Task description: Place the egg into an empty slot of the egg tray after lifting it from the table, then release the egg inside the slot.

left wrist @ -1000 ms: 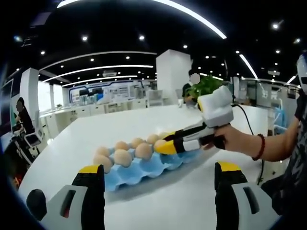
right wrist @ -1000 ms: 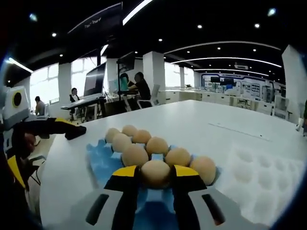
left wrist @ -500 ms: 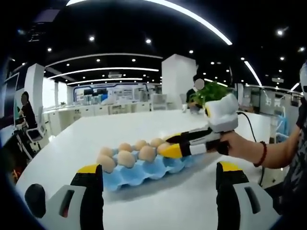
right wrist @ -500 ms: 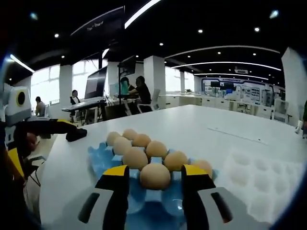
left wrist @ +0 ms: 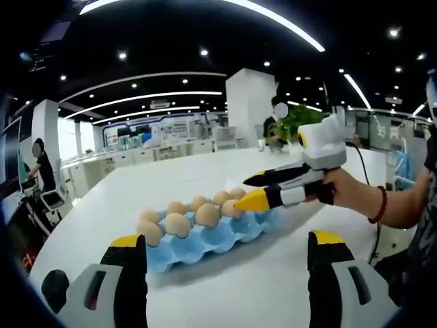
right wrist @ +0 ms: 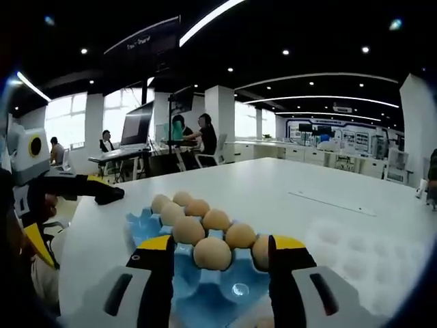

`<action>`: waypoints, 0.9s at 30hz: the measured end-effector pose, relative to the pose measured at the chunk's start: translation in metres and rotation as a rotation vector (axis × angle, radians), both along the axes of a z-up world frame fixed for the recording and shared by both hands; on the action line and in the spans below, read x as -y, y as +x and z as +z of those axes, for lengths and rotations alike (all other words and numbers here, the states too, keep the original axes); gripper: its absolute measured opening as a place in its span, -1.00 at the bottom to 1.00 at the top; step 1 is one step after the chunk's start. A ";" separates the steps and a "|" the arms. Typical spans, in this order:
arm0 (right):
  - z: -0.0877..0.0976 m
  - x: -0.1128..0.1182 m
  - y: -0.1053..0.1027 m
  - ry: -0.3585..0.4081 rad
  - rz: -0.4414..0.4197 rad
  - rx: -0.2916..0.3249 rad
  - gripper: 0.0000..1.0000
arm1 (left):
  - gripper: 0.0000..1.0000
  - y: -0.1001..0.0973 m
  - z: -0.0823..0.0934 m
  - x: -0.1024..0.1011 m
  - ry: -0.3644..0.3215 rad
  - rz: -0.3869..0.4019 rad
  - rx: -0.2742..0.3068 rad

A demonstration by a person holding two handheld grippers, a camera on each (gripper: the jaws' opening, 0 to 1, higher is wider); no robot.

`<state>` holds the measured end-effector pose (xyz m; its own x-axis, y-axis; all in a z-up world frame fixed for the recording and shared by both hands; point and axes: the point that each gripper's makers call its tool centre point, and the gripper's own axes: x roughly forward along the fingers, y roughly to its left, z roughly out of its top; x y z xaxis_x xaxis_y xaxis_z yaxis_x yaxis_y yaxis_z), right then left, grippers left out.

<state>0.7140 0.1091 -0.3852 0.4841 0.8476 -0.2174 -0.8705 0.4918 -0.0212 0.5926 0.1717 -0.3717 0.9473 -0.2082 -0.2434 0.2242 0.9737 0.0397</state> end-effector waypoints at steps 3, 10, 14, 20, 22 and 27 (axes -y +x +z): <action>-0.001 0.007 0.000 -0.013 -0.011 0.009 0.20 | 1.00 0.000 -0.001 0.000 0.016 0.006 -0.006; 0.002 0.024 -0.002 -0.014 -0.021 -0.006 0.29 | 1.00 0.000 -0.002 0.003 0.022 0.001 -0.008; 0.001 0.035 -0.002 -0.021 -0.032 -0.005 0.30 | 1.00 0.000 -0.001 0.004 0.021 0.000 -0.008; 0.001 0.052 0.003 -0.023 -0.073 -0.011 0.29 | 1.00 -0.001 0.002 0.004 0.028 0.001 -0.003; 0.001 0.058 0.004 -0.022 -0.083 -0.013 0.29 | 1.00 -0.002 0.002 0.004 0.027 0.001 -0.003; 0.002 0.067 0.009 -0.026 -0.107 -0.010 0.29 | 1.00 -0.001 0.001 0.006 0.031 -0.003 -0.008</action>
